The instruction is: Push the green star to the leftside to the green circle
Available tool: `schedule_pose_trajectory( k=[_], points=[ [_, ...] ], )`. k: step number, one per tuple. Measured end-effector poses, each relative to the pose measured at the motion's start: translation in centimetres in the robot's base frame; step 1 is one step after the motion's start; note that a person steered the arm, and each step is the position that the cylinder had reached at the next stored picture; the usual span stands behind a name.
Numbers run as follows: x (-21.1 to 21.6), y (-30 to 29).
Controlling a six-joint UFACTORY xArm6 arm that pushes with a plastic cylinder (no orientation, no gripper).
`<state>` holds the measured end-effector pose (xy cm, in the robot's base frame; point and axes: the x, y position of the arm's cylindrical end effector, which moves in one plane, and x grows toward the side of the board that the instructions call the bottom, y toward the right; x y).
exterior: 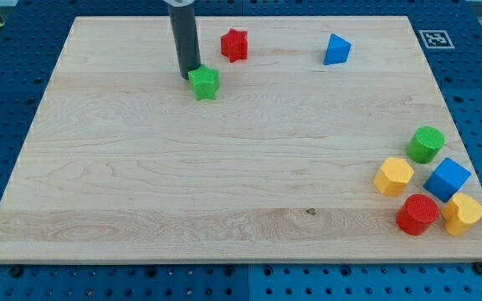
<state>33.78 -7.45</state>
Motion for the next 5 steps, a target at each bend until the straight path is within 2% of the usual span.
schedule_pose_trajectory(
  k=[2, 4, 5],
  points=[
    [1.7, 2.8],
    [3.1, -1.3],
    [3.6, 5.0]
  ],
)
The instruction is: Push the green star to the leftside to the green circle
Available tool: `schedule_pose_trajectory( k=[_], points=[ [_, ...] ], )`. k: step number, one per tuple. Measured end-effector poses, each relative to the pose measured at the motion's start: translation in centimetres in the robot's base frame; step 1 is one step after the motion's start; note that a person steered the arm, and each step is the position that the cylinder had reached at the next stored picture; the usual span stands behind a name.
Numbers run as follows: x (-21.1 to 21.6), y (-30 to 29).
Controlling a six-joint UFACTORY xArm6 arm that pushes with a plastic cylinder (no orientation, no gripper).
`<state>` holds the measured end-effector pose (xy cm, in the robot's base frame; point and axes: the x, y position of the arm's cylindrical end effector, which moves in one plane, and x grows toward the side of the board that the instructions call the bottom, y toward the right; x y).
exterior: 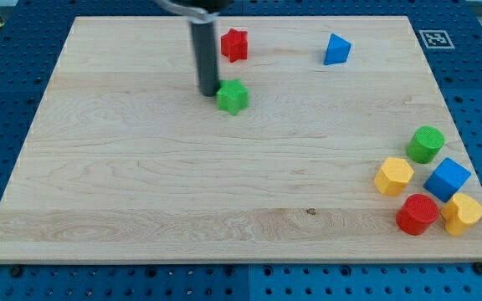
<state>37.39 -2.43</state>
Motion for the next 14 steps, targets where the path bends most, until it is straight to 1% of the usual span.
schedule_pose_trajectory(
  k=[1, 2, 3, 4, 6, 7, 8, 9, 10, 11, 12, 13, 14],
  points=[
    [0.2, 3.4],
    [1.4, 4.0],
    [3.5, 3.4],
    [4.2, 6.5],
    [4.4, 7.4],
    [4.7, 10.5],
    [5.5, 10.7],
    [6.0, 4.1],
    [6.1, 0.6],
    [8.9, 3.2],
    [10.5, 5.7],
    [10.5, 5.7],
    [11.6, 5.5]
  ],
)
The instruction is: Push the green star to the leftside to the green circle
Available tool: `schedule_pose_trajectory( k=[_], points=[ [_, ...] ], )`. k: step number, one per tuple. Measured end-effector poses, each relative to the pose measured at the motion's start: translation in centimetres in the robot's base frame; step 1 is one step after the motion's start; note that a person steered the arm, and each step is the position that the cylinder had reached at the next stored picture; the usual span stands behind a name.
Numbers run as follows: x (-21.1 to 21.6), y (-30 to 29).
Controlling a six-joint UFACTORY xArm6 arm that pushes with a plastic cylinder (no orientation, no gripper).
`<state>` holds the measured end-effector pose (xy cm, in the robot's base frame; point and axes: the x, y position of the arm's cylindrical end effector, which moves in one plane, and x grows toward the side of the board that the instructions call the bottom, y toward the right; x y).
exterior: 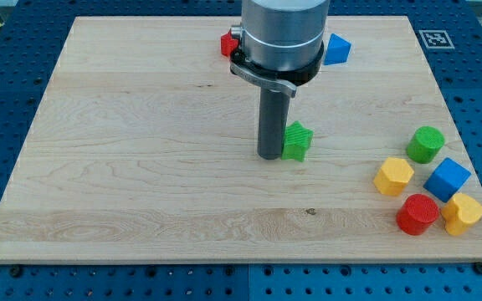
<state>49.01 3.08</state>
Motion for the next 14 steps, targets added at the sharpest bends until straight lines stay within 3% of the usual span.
schedule_pose_trajectory(
  k=[1, 4, 6, 10, 14],
  points=[
    [0.0, 0.3],
    [-0.7, 9.1],
    [-5.0, 7.2],
    [-4.4, 13.9],
    [-3.2, 14.1]
  ],
)
